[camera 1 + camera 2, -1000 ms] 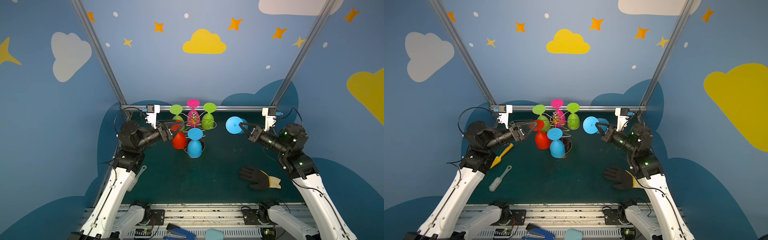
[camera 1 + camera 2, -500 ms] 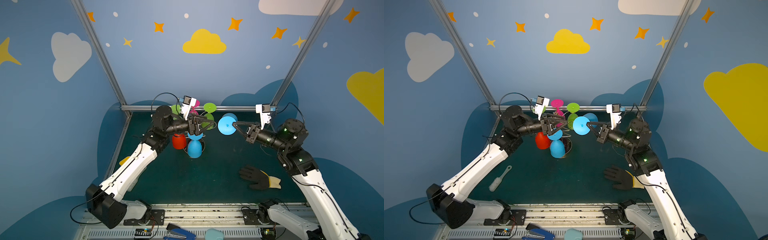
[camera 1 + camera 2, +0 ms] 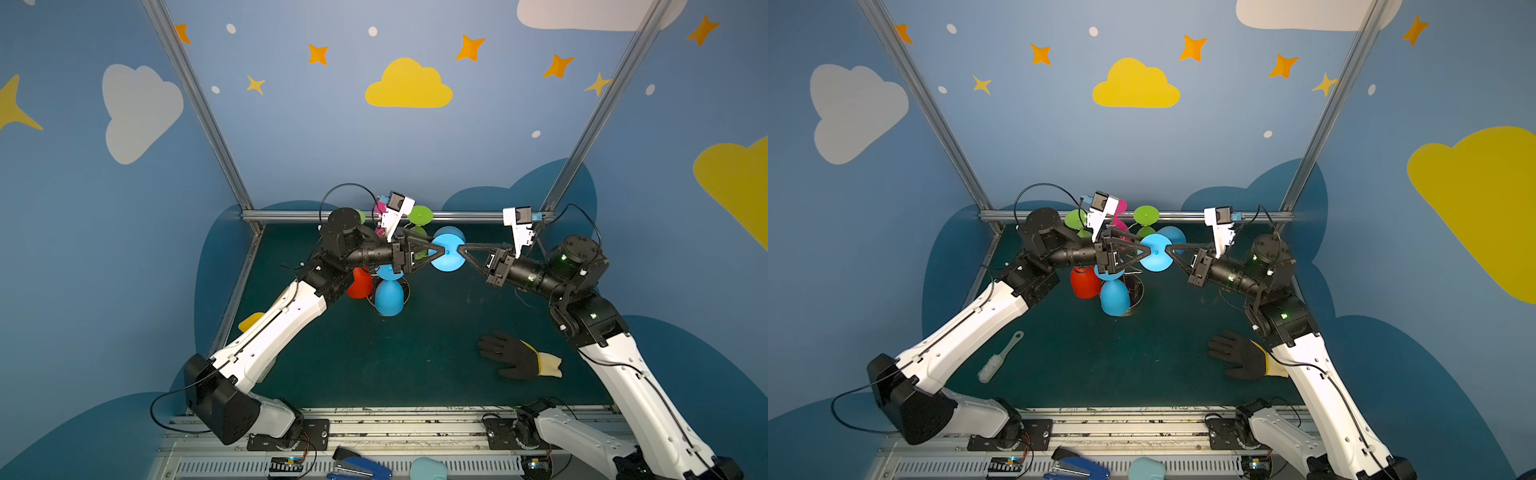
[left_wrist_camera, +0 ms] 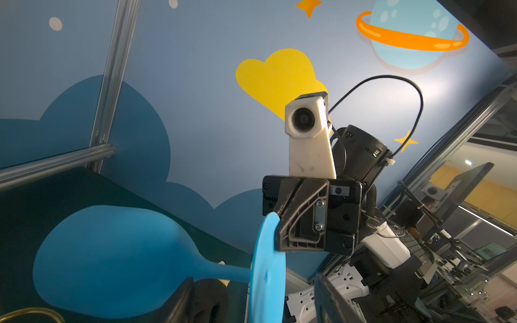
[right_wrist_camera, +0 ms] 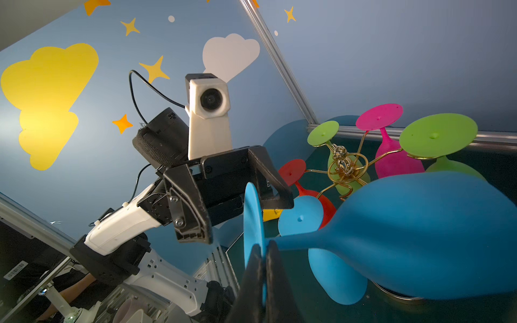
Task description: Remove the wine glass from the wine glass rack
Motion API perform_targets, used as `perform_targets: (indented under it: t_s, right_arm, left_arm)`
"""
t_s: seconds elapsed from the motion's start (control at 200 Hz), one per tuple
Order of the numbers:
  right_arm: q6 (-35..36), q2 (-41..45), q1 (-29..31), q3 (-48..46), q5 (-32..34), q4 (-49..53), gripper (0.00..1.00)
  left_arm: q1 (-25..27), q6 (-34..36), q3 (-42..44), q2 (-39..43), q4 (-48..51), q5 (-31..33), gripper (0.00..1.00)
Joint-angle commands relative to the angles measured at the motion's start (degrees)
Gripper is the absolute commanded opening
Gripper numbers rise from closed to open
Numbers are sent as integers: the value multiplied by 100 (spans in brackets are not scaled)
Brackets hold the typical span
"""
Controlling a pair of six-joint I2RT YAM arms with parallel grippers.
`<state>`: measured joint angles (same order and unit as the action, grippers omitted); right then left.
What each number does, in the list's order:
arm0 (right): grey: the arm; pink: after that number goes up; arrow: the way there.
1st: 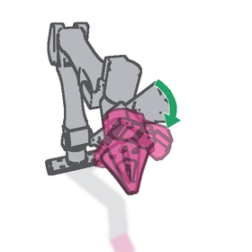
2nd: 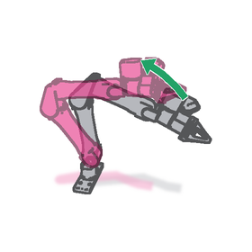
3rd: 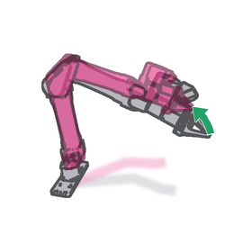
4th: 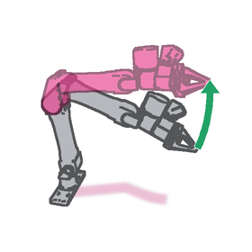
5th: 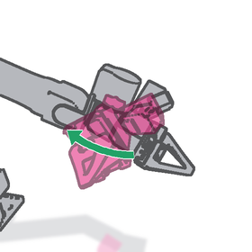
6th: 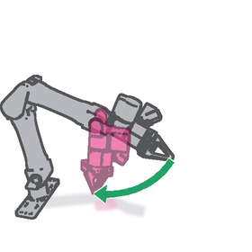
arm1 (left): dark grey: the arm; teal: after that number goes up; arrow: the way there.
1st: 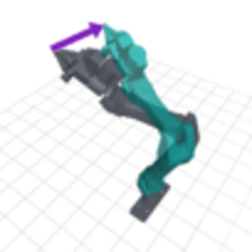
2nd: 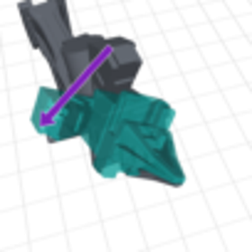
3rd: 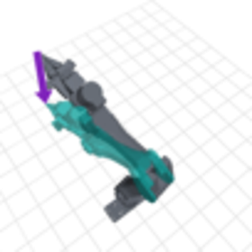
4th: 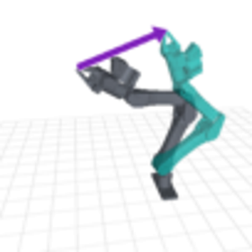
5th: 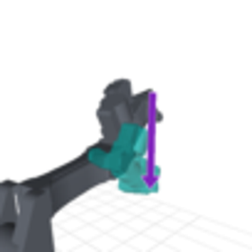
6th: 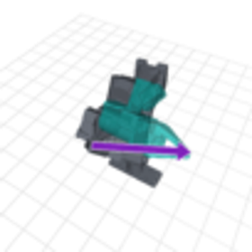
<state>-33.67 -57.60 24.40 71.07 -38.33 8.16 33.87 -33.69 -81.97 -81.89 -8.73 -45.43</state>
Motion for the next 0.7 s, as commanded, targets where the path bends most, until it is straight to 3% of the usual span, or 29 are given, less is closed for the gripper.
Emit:
perform_targets:
  t_s: [0.0,0.135,0.24,0.456,0.676,0.696]
  right_arm:
    - [-76,13,38,112,-108,-365,0]
    - [-82,-5,47,118,-105,-386,0]
    - [-87,-36,54,108,-107,-386,0]
    - [-74,-56,68,112,-132,-355,0]
    - [25,-50,66,121,-23,-266,0]
    - [45,-34,65,126,6,-241,7]
  left_arm:
    - [14,-43,-108,-82,-209,-327,53]
    - [10,-295,-73,-125,-436,-471,28]
    - [14,-492,-72,-144,-647,-560,24]
    - [11,-1119,-25,-184,-1388,-840,4]
    - [4,-1388,-17,-119,-1580,-864,3]
    - [5,-1386,-20,-113,-1579,-850,3]
